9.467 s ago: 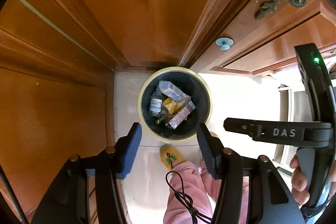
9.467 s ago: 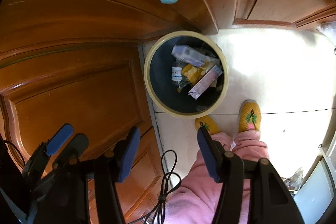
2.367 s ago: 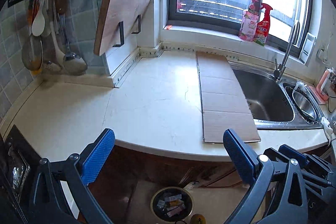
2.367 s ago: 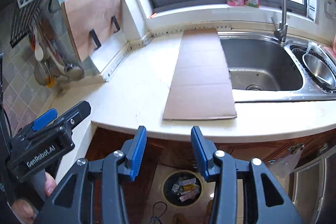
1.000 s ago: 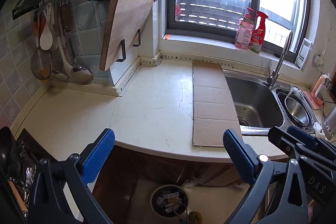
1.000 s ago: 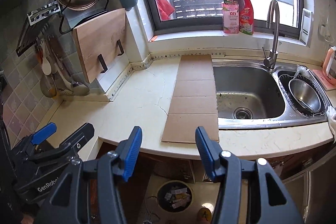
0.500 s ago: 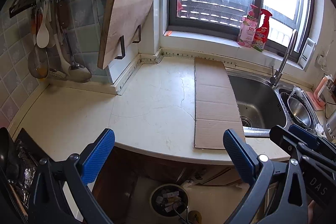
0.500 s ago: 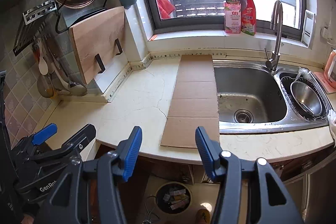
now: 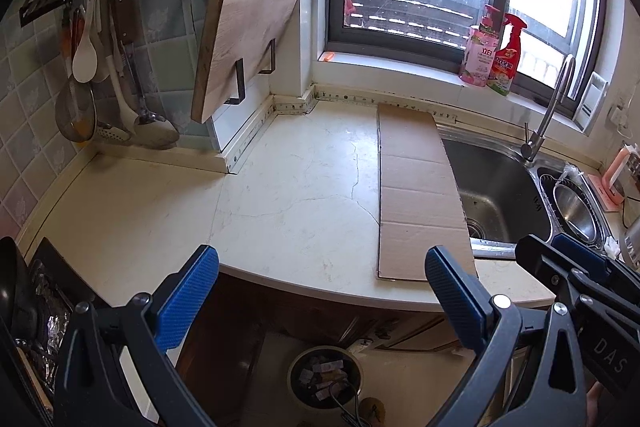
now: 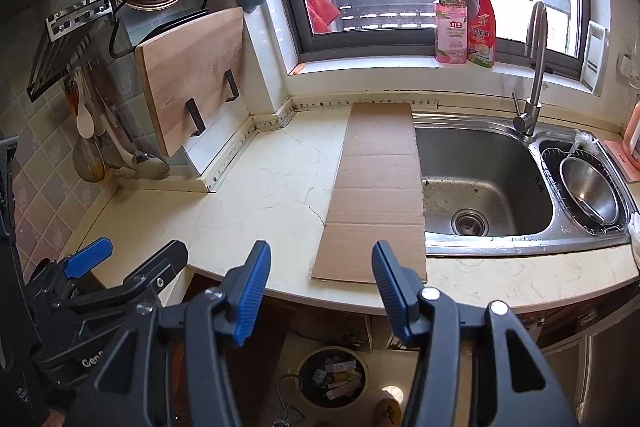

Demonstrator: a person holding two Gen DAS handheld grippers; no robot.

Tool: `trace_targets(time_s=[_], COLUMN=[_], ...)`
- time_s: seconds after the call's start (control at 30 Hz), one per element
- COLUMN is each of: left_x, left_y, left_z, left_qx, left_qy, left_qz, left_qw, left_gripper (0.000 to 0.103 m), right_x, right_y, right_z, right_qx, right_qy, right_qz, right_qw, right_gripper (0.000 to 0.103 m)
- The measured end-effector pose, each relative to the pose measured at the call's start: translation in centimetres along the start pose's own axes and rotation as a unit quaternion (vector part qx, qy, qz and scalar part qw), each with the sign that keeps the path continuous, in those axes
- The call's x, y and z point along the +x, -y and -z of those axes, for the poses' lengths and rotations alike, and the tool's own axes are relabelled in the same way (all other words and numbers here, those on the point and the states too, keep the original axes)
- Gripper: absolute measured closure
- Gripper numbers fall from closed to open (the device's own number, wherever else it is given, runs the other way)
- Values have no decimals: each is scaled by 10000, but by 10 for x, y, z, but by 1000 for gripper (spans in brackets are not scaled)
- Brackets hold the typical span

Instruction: Collect trash

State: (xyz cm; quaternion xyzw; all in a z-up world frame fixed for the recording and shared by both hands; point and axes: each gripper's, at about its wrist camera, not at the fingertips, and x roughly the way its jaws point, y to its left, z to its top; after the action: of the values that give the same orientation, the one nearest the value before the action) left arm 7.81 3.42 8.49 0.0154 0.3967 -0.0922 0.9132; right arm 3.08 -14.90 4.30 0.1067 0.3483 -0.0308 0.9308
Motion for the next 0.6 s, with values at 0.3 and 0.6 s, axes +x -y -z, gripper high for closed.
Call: trace_targets(time_s=[0.3,0.6], left_x=[2,0], left_y=[-3,3], left_z=[1,2], left_qx=[-27,9], left_qy=[-40,-25], left_qz=[22,19], left_qw=[10000,10000], left_gripper=[1,1], right_x=[1,0], right_y=[-1,3], right_z=[0,3], right_qx=[-30,-18], right_qy=[-28,7], right_qz=[-4,-12], right_qw=[10000,10000], right_gripper=[50,50])
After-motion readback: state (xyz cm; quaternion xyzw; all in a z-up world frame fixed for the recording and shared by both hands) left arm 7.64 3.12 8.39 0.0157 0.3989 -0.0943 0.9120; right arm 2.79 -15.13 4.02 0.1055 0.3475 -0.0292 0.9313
